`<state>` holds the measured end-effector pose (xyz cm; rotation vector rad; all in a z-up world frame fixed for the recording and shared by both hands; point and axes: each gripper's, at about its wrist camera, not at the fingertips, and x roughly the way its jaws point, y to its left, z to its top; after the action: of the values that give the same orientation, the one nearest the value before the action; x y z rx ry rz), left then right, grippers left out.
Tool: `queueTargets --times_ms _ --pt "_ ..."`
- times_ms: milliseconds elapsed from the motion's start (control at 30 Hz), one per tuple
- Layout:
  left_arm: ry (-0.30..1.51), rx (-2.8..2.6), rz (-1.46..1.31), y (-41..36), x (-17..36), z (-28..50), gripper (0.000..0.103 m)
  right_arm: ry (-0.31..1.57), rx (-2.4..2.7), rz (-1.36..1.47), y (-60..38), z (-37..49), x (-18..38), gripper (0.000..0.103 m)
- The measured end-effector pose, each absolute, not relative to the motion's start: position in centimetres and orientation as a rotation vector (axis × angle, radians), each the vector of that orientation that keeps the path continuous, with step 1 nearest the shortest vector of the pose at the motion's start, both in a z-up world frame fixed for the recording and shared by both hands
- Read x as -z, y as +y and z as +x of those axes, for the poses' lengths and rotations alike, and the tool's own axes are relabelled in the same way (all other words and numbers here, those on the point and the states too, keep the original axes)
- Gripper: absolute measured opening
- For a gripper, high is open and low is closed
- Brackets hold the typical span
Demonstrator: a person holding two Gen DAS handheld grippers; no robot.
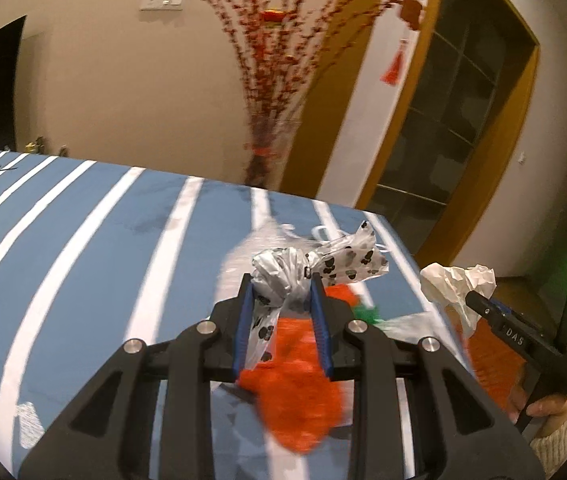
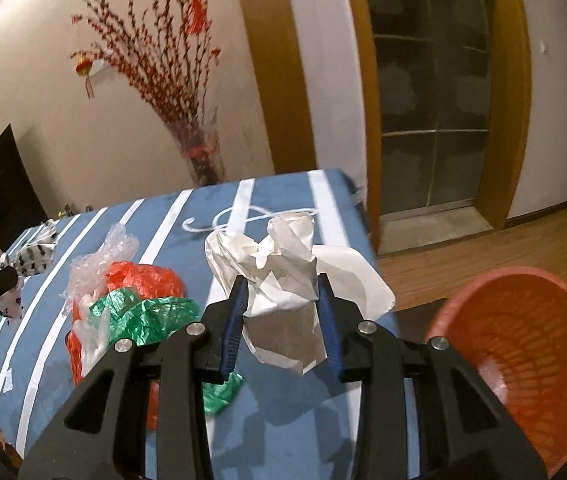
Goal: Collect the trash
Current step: 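Carry both items over the orange basket and open both tools to drop them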
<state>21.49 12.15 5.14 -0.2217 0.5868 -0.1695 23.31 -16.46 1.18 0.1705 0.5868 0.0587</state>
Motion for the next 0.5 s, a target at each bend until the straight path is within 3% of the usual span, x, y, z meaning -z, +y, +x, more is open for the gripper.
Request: queueTargets --times_ms 500 --pt "0.604 0.393 -0.208 -0.9 -6.3 20.3 0.028 0.482 0.123 0.232 -25.0 15.5 -2.9 0.035"
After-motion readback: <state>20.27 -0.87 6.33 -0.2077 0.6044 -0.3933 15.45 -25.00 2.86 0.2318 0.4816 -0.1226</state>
